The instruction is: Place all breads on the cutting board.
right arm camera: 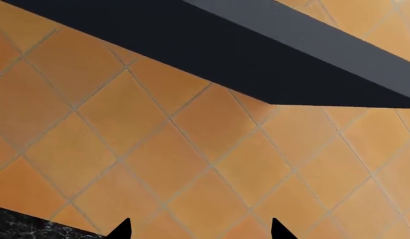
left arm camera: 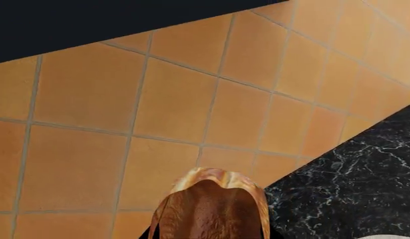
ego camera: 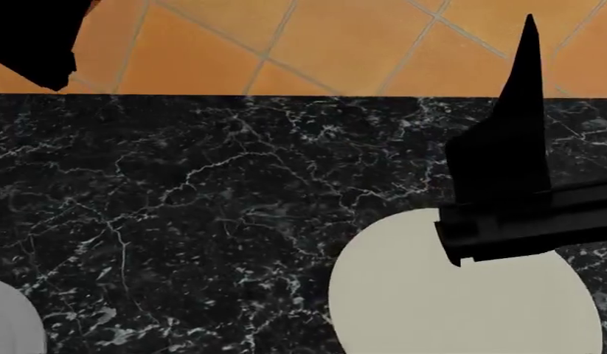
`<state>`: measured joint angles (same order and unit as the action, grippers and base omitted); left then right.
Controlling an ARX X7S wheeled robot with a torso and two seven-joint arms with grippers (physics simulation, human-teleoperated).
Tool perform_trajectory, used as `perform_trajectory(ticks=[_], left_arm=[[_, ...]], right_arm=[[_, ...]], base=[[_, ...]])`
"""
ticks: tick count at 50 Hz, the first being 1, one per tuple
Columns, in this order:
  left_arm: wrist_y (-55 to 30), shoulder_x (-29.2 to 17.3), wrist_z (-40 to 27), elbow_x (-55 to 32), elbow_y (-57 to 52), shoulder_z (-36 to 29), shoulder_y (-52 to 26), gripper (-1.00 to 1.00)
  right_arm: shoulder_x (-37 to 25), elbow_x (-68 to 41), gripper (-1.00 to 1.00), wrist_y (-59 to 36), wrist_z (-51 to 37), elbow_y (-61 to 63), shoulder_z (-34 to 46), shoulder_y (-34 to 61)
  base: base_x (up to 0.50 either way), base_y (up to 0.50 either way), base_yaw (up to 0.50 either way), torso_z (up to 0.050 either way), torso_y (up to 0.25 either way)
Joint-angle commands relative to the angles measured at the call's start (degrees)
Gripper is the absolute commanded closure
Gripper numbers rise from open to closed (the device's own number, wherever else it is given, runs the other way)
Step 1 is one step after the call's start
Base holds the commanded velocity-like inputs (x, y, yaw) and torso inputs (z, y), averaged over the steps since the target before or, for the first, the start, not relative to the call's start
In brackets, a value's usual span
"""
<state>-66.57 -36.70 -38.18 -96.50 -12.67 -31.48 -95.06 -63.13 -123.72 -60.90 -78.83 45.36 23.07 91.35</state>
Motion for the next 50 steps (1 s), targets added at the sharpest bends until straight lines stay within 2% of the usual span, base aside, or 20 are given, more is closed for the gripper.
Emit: perform_trajectory(ticks=[1,33,50], left_arm=[[-0.5,-0.1,-0.4,-0.1,2.1,1.5,-3.4,1.00],[-1.0,-4.1,-2.9,-3.5,0.7,2.6,-4.6,1.00],[-0.9,-2.5,-2.8,-1.6,1.5,0.5,-3.4,1.00]], right_arm=[[0.5,0.3,-1.00,0.3,1.6,-0.8,-1.9,0.8],[3.9,-1.5,-1.00,-2.1,0.1,-4.0,3.1,8.5],[2.7,-0.4,-1.00,-1.5,1.1,-3.0,2.4,7.1]], base=[[0.00,0.50,0.00,0.000,0.000],[0.00,0.50,0.00,0.000,0.000],[0.03,0.50,0.00,0.000,0.001]])
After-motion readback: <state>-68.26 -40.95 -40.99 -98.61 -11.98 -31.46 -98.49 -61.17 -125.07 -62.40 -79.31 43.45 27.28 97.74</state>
